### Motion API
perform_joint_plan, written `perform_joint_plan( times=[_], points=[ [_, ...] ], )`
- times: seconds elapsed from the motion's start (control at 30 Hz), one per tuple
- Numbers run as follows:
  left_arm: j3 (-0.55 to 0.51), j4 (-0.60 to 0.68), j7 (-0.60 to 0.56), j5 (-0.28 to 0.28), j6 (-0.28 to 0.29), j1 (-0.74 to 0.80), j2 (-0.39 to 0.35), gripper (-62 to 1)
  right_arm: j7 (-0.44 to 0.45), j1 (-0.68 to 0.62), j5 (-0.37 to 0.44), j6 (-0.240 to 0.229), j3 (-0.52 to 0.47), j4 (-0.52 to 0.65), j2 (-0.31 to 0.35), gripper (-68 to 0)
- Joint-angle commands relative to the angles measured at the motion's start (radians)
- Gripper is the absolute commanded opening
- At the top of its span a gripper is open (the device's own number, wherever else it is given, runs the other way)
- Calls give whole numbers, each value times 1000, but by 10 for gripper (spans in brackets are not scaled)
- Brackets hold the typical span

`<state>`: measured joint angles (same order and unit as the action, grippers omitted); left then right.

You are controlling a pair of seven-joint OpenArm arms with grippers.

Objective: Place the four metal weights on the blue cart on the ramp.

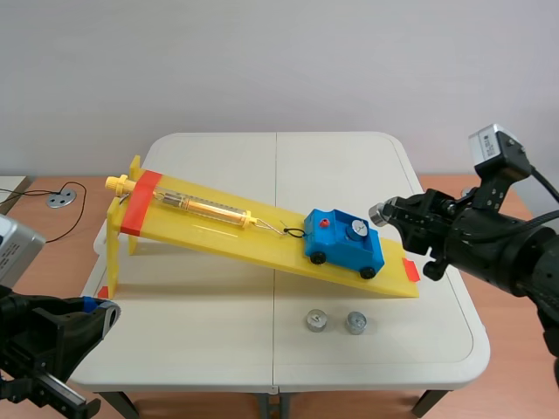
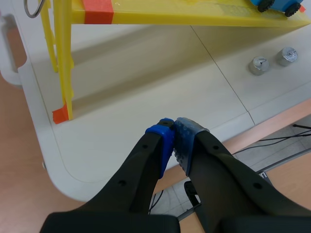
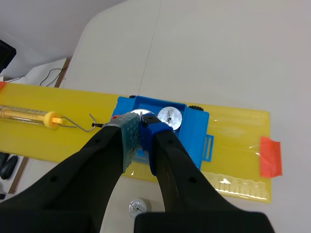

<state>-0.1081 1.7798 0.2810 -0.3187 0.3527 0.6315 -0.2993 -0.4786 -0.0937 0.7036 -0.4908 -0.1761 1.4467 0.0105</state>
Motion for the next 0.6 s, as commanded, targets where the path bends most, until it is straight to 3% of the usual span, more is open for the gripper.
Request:
perform_joint_plan(
  times=[0.0, 0.57],
  points=[
    [-14, 57, -104, -52, 21, -3, 5, -582, 107, 103, 74, -34, 27, 44, 14, -667],
    [-14, 57, -104, -52, 21, -3, 5, -582, 114, 208, 34, -34, 53, -140, -5, -667]
  ],
)
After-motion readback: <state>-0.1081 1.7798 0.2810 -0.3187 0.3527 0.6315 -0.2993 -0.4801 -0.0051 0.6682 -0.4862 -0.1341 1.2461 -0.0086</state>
